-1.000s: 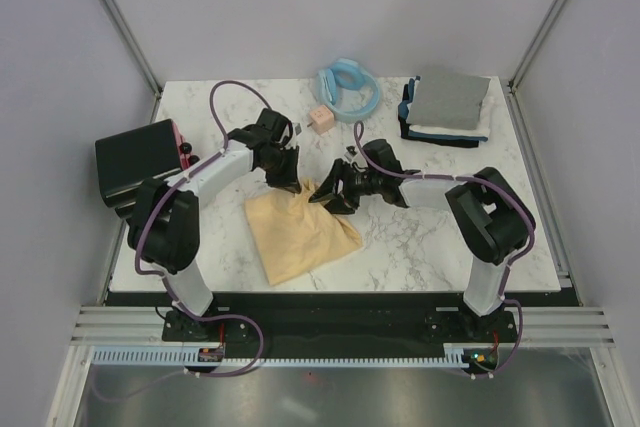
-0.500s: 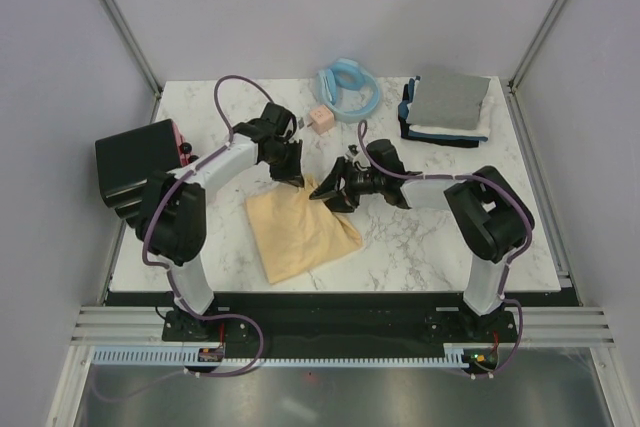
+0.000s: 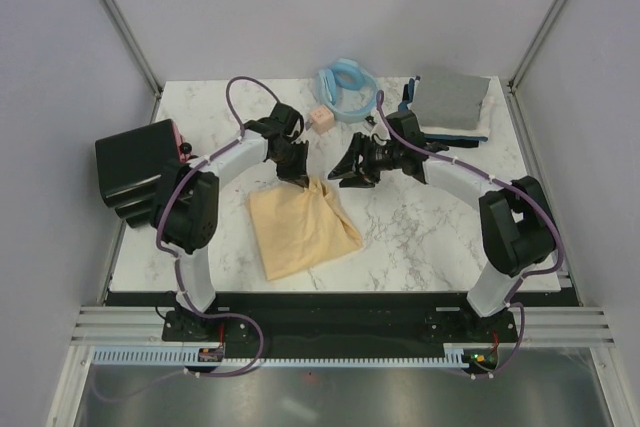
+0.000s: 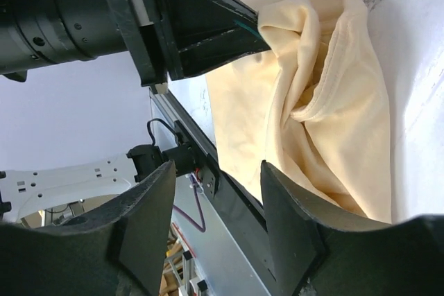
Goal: Fold and stack the t-shirts
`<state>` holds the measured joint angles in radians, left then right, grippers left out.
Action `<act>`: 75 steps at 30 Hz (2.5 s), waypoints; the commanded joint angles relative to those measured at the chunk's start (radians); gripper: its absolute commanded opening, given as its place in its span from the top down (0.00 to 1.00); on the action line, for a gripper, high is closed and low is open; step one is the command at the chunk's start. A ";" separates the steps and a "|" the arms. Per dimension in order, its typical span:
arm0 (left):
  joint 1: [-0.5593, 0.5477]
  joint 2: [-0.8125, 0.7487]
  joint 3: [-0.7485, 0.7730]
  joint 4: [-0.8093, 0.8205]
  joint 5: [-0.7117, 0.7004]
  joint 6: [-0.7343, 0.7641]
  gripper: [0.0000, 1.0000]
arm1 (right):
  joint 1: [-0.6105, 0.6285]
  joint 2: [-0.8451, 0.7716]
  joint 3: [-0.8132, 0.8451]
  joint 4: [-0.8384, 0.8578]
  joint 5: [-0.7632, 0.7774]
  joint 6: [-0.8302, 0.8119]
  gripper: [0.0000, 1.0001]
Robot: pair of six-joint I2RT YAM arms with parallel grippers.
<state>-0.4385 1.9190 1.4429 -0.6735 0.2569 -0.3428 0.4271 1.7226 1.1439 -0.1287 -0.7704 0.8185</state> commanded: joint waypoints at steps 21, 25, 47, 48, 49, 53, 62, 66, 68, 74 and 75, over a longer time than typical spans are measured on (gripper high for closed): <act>-0.042 0.087 0.074 0.009 0.013 -0.007 0.97 | 0.110 0.087 0.010 0.029 -0.087 0.031 0.44; -0.042 0.087 0.071 0.008 0.007 -0.005 0.97 | 0.114 0.117 -0.001 0.011 -0.096 0.019 0.44; -0.040 0.072 0.031 -0.015 -0.048 -0.009 0.97 | 0.116 0.255 -0.018 -0.183 0.091 -0.174 0.46; -0.040 0.074 0.030 -0.015 -0.050 -0.009 0.97 | 0.114 0.265 -0.018 -0.183 0.091 -0.174 0.46; -0.040 0.077 0.025 -0.017 -0.053 -0.010 0.96 | 0.114 0.269 -0.016 -0.183 0.094 -0.180 0.46; -0.039 0.077 0.013 -0.023 -0.074 -0.018 0.93 | 0.114 0.287 -0.007 -0.180 0.105 -0.183 0.46; -0.023 0.055 0.011 -0.046 -0.160 -0.038 0.71 | 0.113 0.315 0.037 -0.198 0.111 -0.180 0.46; -0.019 0.041 0.089 -0.046 -0.170 -0.029 0.66 | 0.114 0.307 0.033 -0.206 0.112 -0.191 0.46; -0.019 0.057 0.131 -0.047 -0.150 -0.022 0.65 | 0.114 0.304 0.030 -0.203 0.111 -0.191 0.46; -0.026 0.181 0.266 -0.075 -0.081 -0.024 0.65 | 0.114 0.304 0.031 -0.201 0.112 -0.193 0.46; -0.029 0.190 0.274 -0.075 -0.082 -0.027 0.65 | 0.114 0.304 0.031 -0.197 0.109 -0.194 0.46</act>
<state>-0.4641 2.0460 1.6600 -0.7303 0.1551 -0.3626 0.5396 1.9965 1.1755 -0.2962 -0.7544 0.6792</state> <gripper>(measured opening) 0.349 0.534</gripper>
